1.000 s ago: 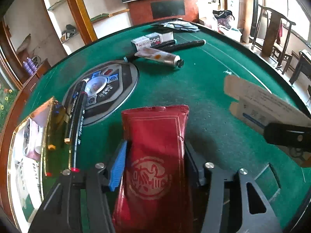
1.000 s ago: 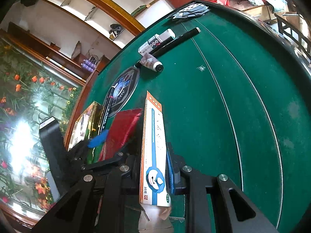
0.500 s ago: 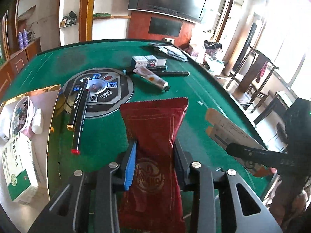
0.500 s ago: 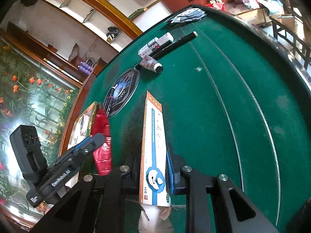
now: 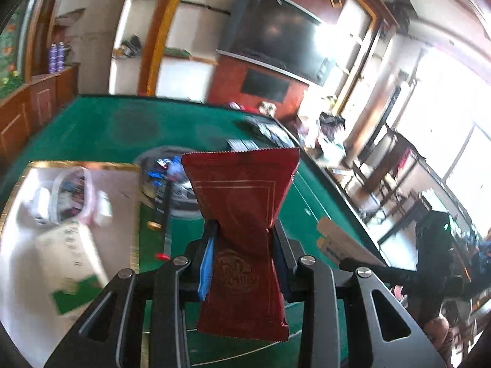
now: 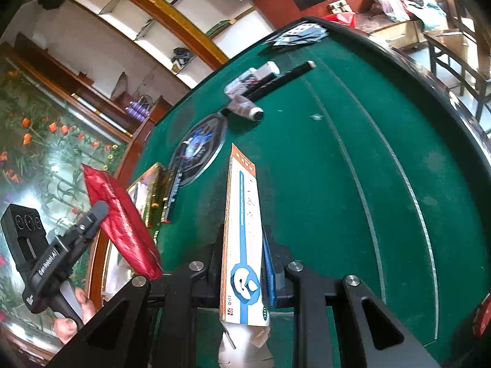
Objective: Organize objects
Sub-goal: 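Carry the pouch and box into the tray and open both tools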
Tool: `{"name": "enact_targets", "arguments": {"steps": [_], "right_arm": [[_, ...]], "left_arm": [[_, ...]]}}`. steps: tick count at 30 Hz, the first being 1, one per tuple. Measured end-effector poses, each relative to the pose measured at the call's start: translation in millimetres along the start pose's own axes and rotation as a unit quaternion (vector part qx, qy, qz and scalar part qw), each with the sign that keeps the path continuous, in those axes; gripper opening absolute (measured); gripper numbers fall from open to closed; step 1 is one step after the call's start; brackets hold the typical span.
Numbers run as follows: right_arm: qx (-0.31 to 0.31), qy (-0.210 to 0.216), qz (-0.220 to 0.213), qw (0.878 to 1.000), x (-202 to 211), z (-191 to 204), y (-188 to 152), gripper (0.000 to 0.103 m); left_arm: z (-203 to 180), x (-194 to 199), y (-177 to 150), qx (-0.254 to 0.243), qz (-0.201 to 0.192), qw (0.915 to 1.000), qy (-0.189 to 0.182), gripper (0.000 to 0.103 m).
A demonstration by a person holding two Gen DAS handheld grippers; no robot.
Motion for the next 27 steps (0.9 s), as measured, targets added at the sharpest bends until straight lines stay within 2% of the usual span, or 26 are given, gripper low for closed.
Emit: {"name": "enact_targets", "arguments": {"steps": [5, 15, 18, 22, 27], "right_arm": [[0.037, 0.01, 0.012, 0.999, -15, 39, 4, 0.022], [0.098, 0.055, 0.073, 0.991, -83, 138, 0, 0.022], [0.119, 0.06, 0.094, 0.987, -110, 171, -5, 0.022], [0.143, 0.054, 0.116, 0.981, -145, 204, -10, 0.022], [0.167, 0.012, 0.121, 0.978, -183, 227, -10, 0.022]], "left_arm": [[45, 47, 8, 0.022, -0.038, 0.9985, 0.032, 0.032], [166, 99, -2, 0.079, -0.034, 0.9893, 0.118, 0.032], [200, 95, -7, 0.1, -0.015, 0.9858, 0.134, 0.032], [239, 68, -11, 0.125, 0.021, 0.9823, 0.137, 0.032], [274, 32, -13, 0.136, 0.055, 0.9754, 0.165, 0.032]]}}
Point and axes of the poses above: each gripper's, at about its wrist camera, not at the fingertips, and x roughly against the way its jaws point, z to its left, y to its top, the point moved 8 cm from there along -x, roughly the way its jaws point, and after that the axes turned 6 degrees about z, right-handed, at the moved point
